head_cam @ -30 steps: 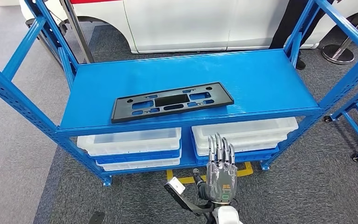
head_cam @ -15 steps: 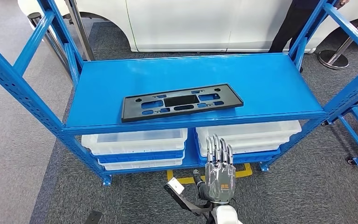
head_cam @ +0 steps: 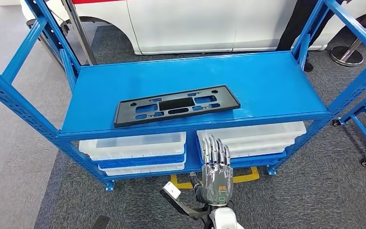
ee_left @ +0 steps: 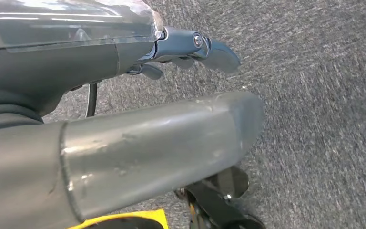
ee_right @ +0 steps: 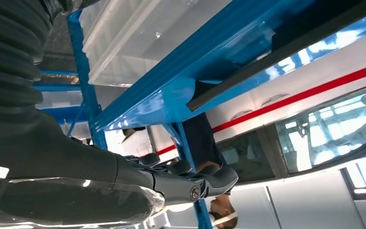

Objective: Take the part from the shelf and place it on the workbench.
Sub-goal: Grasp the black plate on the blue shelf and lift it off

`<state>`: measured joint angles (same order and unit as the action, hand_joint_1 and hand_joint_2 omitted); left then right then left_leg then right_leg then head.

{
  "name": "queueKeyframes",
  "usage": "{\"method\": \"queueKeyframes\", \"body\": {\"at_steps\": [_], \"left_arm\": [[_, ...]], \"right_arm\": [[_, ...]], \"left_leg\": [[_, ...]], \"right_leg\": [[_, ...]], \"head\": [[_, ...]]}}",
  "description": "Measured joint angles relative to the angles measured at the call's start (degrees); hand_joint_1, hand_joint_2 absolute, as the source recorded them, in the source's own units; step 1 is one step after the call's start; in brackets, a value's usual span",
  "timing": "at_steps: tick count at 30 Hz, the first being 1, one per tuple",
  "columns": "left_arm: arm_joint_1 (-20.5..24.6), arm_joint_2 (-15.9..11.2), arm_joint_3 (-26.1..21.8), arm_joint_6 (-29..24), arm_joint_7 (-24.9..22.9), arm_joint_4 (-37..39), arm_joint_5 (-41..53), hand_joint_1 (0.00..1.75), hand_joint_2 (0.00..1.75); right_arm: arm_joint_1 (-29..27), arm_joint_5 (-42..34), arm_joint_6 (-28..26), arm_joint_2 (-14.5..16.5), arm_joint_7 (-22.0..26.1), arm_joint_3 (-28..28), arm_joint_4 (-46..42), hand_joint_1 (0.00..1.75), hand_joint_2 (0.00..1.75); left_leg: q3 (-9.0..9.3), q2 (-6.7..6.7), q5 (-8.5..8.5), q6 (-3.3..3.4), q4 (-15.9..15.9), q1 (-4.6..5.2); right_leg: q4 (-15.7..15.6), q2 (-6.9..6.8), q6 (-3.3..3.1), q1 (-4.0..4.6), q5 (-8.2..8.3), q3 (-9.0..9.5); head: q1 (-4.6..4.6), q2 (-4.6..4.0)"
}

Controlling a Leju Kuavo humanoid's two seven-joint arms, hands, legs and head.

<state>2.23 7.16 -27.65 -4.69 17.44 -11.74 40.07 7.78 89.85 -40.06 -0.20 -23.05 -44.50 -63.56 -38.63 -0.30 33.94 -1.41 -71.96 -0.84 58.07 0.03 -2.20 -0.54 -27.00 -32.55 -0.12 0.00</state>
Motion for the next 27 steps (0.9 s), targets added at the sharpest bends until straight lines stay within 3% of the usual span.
{"method": "queueKeyframes", "body": {"at_steps": [1, 2, 4, 5, 7, 11, 12, 14, 15, 16, 17, 18, 20, 21, 23, 25, 27], "left_arm": [[0.0, 0.0, 0.0, 0.0, 0.0, 0.0, 0.0, 0.00, 0.00], [0.0, 0.0, -0.1, 0.0, 0.0, 0.0, 0.1, 0.00, 0.00], [0.0, -0.1, -0.2, 0.1, 0.0, 0.0, 0.2, 0.00, 0.00], [0.0, -0.1, -0.3, 0.1, 0.0, 0.0, 0.3, 0.00, 0.00], [0.1, 0.0, -0.5, 0.2, 0.0, 0.0, 0.4, 0.00, 0.00], [-0.1, 0.0, -0.9, 0.3, 0.1, 0.0, 0.4, 0.00, 0.00], [0.0, 0.0, -0.9, 0.3, 0.1, 0.0, 0.4, 0.00, 0.00], [0.1, 0.0, -1.0, 0.3, 0.1, 0.0, 0.5, 0.00, 0.00], [0.1, 0.0, -1.0, 0.3, 0.0, 0.0, 0.5, 0.00, 0.00], [0.0, 0.0, -1.0, 0.3, 0.0, 0.0, 0.5, 0.00, 0.00], [0.0, 0.0, -1.1, 0.3, 0.0, 0.0, 0.5, 0.00, 0.00], [-0.1, 0.0, -1.1, 0.3, 0.0, 0.0, 0.5, 0.00, 0.00], [-0.1, 0.0, -1.1, 0.4, 0.0, 0.0, 0.5, 0.00, 0.00], [-0.1, 0.1, -1.1, 0.4, -0.1, 0.1, 0.6, 0.00, 0.00], [0.0, 0.1, -1.1, 0.5, -0.1, 0.1, 0.7, 0.00, 0.00], [0.1, 0.0, -1.1, 0.5, -0.2, 0.1, 0.8, 0.00, 0.00], [0.2, 0.0, -1.1, 0.5, -0.2, 0.1, 0.9, 0.00, 0.00]], "right_arm": [[-0.1, 0.0, 0.0, 0.0, 0.2, 0.1, 0.1, 0.00, 1.75], [-0.1, 0.0, 0.0, 0.2, 0.4, 0.2, 0.2, 0.00, 1.75], [-0.1, 0.0, 0.0, 0.5, 1.0, 0.3, 0.3, 0.00, 1.75], [-0.1, 0.0, 0.0, 0.7, 1.2, 0.4, 0.3, 0.00, 1.75], [-0.1, 0.0, 0.0, 1.0, 1.5, 0.5, 0.4, 0.00, 1.75], [-0.1, 0.0, -0.1, 1.4, 1.9, 0.9, 0.4, 0.00, 1.75], [-0.1, 0.0, -0.1, 1.4, 2.0, 1.1, 0.4, 0.00, 1.75], [-0.3, 0.0, -0.1, 1.5, 2.1, 1.3, 0.5, 0.00, 1.75], [-0.5, 0.0, -0.1, 1.5, 2.2, 1.4, 0.5, 0.00, 1.75], [-0.6, 0.0, -0.1, 1.5, 2.2, 1.4, 0.6, 0.00, 1.75], [-0.7, 0.0, -0.1, 1.5, 2.2, 1.5, 0.7, 0.00, 1.75], [-0.8, 0.0, -0.1, 1.5, 2.3, 1.6, 0.7, 0.00, 1.75], [-0.8, 0.0, -0.1, 1.5, 2.6, 1.7, 0.8, 0.00, 1.75], [-0.8, 0.0, -0.1, 1.6, 2.8, 1.8, 0.9, 0.00, 1.75], [-0.8, 0.0, -0.1, 1.7, 3.1, 2.0, 0.9, 0.00, 1.75], [-0.9, 0.0, -0.1, 2.0, 3.3, 2.2, 0.9, 0.00, 1.75], [-0.9, 0.0, -0.1, 2.4, 3.5, 2.5, 0.9, 0.00, 1.75]], "left_leg": [[-0.63, 0.01, -0.45, -0.12, -0.9, -0.02], [-0.30, 0.03, -1.91, -0.16, 0.3, -0.06], [2.68, 0.08, -5.94, 0.02, 7.0, -0.13], [4.24, 0.07, -7.10, 0.21, 10.3, -0.05], [5.66, -0.01, -7.35, 0.82, 13.3, 0.20], [6.25, 0.00, -7.41, 2.32, 14.3, -0.04], [6.51, 0.04, -7.43, 2.69, 14.6, -0.19], [6.76, 0.10, -7.16, 3.19, 14.6, -0.14], [6.91, 0.09, -6.96, 3.28, 14.6, -0.10], [7.16, 0.06, -6.71, 3.32, 14.6, -0.07], [7.51, 0.02, -6.43, 3.28, 14.6, -0.05], [7.99, -0.04, -6.09, 3.19, 14.6, -0.04], [8.84, -0.13, -5.30, 2.78, 14.5, 0.07], [9.07, -0.16, -4.97, 2.49, 14.5, 0.11], [9.18, -0.12, -4.54, 1.88, 14.5, 0.17], [9.53, -0.04, -4.08, 1.32, 14.6, 0.16], [8.45, 0.02, -2.44, 0.77, 11.6, 0.15]], "right_leg": [[0.1, 0.03, -0.01, 0.01, -0.14, 0.03], [0.3, 0.08, 0.06, 0.01, -0.33, 0.12], [0.6, 0.19, 0.37, -0.02, -0.87, 0.45], [0.9, 0.23, 0.63, 0.07, -1.14, 0.53], [1.0, 0.25, 1.24, 0.22, -1.38, 0.48], [2.2, 0.21, 2.43, 0.27, -2.40, 0.06], [4.5, 0.19, 2.68, 0.25, -3.60, -0.99], [11.8, 0.16, 3.02, 0.12, -6.63, -5.02], [15.2, 0.16, 3.13, 0.10, -7.47, -7.12], [16.8, 0.15, 3.17, 0.10, -7.17, -8.45], [16.2, 0.15, 3.11, 0.11, -5.72, -8.69], [13.4, 0.15, 2.92, 0.13, -3.30, -7.72], [5.8, 0.14, 2.22, 0.38, 0.76, -4.46], [3.2, 0.13, 1.85, 0.56, 1.54, -3.24], [1.7, 0.20, 1.29, 0.92, 1.05, -2.58], [1.2, 0.34, 0.84, 0.69, 0.71, -2.15], [0.4, 0.24, 0.24, 0.25, 0.40, -1.02]], "head": [[0.00, 0.00], [-0.01, 0.00], [-0.01, 0.00], [0.00, 0.00], [0.03, 0.00], [0.04, 0.00], [0.05, 0.00], [0.06, 0.00], [0.06, 0.00], [0.06, 0.00], [0.06, 0.00], [0.05, 0.00], [0.06, 0.00], [0.06, 0.00], [0.07, 0.00], [0.07, 0.00], [0.04, 0.00]]}}
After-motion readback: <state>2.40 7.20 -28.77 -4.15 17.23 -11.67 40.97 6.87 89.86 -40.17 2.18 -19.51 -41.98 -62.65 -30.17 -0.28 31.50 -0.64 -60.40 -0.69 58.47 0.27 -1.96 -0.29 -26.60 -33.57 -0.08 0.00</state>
